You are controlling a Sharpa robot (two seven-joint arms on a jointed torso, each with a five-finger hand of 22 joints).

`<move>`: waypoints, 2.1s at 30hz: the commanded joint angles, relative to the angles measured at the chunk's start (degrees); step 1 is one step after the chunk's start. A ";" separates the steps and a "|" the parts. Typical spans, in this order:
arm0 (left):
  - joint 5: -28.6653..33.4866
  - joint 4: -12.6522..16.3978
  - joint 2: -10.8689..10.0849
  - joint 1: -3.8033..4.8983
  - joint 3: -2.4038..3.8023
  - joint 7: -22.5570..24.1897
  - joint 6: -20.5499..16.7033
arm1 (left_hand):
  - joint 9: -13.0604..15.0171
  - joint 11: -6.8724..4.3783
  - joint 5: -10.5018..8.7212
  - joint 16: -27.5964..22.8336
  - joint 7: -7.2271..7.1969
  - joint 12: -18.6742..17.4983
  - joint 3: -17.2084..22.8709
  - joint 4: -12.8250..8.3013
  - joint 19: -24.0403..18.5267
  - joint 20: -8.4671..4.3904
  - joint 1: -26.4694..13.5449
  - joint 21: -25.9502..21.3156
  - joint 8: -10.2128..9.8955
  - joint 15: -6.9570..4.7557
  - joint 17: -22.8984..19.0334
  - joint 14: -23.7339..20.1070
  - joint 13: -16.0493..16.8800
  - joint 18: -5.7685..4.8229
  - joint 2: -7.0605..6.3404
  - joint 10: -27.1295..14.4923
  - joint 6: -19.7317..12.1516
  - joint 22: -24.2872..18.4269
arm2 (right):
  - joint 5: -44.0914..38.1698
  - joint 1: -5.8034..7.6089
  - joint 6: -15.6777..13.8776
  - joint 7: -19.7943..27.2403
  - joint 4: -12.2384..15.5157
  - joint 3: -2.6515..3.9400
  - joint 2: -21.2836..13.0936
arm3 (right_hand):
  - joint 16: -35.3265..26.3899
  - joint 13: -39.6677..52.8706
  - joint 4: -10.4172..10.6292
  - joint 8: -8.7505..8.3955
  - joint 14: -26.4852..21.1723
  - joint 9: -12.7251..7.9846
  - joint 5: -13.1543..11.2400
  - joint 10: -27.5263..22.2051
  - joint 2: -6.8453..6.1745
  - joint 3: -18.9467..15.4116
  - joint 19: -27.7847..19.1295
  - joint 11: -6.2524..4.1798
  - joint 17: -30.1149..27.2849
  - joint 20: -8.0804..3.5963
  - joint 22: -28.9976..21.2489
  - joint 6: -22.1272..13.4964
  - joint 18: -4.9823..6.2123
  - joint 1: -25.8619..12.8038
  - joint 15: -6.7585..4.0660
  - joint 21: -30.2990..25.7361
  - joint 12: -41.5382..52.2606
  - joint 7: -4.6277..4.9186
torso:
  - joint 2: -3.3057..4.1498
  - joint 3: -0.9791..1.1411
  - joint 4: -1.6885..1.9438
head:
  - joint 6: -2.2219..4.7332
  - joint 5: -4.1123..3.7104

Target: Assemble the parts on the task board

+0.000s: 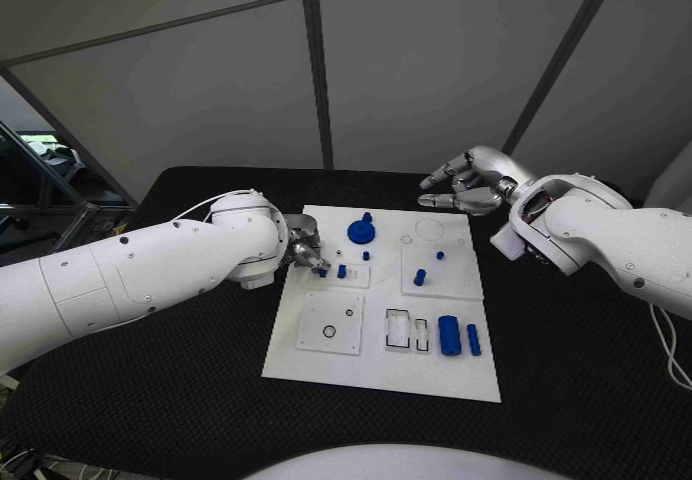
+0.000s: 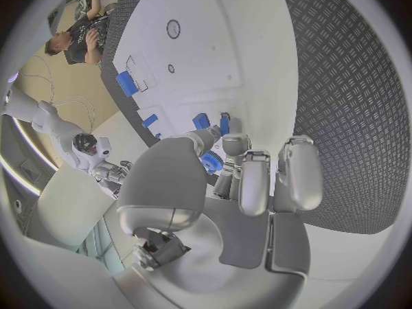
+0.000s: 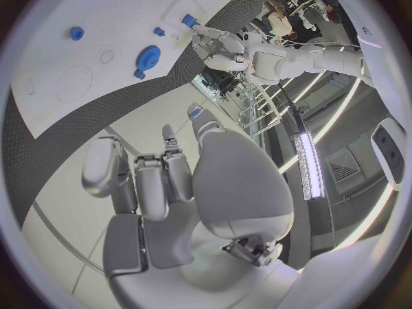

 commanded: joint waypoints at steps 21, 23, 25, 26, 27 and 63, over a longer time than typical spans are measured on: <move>-0.46 -0.04 -0.38 -0.12 -0.20 -0.60 2.69 | 0.18 -0.16 0.25 0.32 -0.50 0.28 5.29 -4.70 0.44 -0.24 -0.06 0.36 0.55 -0.56 9.45 3.75 0.14 0.04 0.45 0.35 0.03 3.58 | -0.06 0.10 0.72 0.23 -0.04 0.02 -0.08 | -0.20 4.93 0.46 -0.34 4.31 0.02 -0.24 -0.24 0.28 0.00 -0.42 0.06 8.00 -0.07 -0.04 -0.23 0.87 -0.16 -0.11 -0.32 -0.18 -0.03 | 0.03 -0.03 -0.01 | -0.08 0.09; -0.46 -0.05 -0.34 -0.12 -0.20 -0.60 2.77 | 0.18 -0.16 0.25 0.32 -0.50 0.28 5.29 -4.70 0.44 -0.24 -0.06 0.36 0.55 -0.56 9.45 3.75 0.14 0.04 0.45 0.35 0.03 3.58 | -0.06 0.10 0.72 0.24 -0.03 0.02 -0.08 | -0.20 4.93 0.46 -0.34 4.31 0.02 -0.24 -0.24 0.28 0.00 -0.42 0.06 8.00 -0.07 -0.04 -0.23 0.87 -0.16 -0.11 -0.32 -0.18 -0.03 | 0.01 -0.02 -0.05 | -0.13 0.15; -0.46 -0.04 -0.30 -0.12 -0.20 -0.61 2.86 | 0.18 -0.16 0.25 0.32 -0.50 0.28 5.29 -4.70 0.44 -0.24 -0.06 0.36 0.55 -0.56 9.45 3.75 0.14 0.04 0.45 0.35 0.03 3.58 | -0.06 0.10 0.72 0.24 -0.01 0.02 -0.09 | -0.20 4.93 0.46 -0.34 4.31 0.02 -0.24 -0.24 0.28 0.00 -0.42 0.06 8.00 -0.07 -0.04 -0.23 0.87 -0.16 -0.11 -0.32 -0.18 -0.03 | 0.04 0.00 -0.08 | -0.14 0.15; -0.46 -0.03 -0.29 -0.12 -0.20 -0.61 2.90 | 0.18 -0.16 0.25 0.32 -0.50 0.28 5.29 -4.70 0.44 -0.24 -0.06 0.36 0.55 -0.56 9.45 3.75 0.14 0.04 0.45 0.35 0.03 3.58 | -0.06 0.10 0.72 0.24 0.00 0.02 -0.09 | -0.20 4.93 0.46 -0.34 4.31 0.02 -0.24 -0.24 0.28 0.00 -0.42 0.06 8.00 -0.07 -0.04 -0.23 0.87 -0.16 -0.11 -0.32 -0.18 -0.03 | 0.04 0.00 -0.08 | -0.14 0.15; -0.46 -0.02 -0.27 -0.12 -0.20 -0.61 2.95 | 0.18 -0.16 0.25 0.32 -0.50 0.28 5.29 -4.70 0.44 -0.24 -0.06 0.36 0.55 -0.56 9.45 3.75 0.14 0.04 0.45 0.35 0.03 3.58 | -0.06 0.10 0.73 0.24 0.01 0.02 -0.10 | -0.20 4.93 0.46 -0.34 4.31 0.02 -0.24 -0.24 0.28 0.00 -0.42 0.06 8.00 -0.07 -0.04 -0.23 0.87 -0.16 -0.11 -0.32 -0.18 -0.03 | 0.06 0.00 -0.09 | -0.13 0.17; 0.27 -1.94 1.09 -0.12 -0.25 -0.68 2.79 | -0.89 -1.19 0.07 2.35 -1.82 1.26 0.88 -0.60 2.02 -1.04 -10.11 1.82 1.01 -1.41 11.22 4.68 1.22 -0.47 -1.75 2.90 3.75 5.46 | -0.06 0.10 0.62 0.26 0.06 0.02 -0.14 | -0.30 4.86 0.49 -0.30 4.28 0.03 -0.24 -0.29 0.34 -0.08 -0.46 0.05 7.85 -0.08 -0.14 -0.19 0.89 -0.10 -0.13 -0.41 -0.23 -0.05 | 0.01 -0.02 -0.05 | -0.52 -0.10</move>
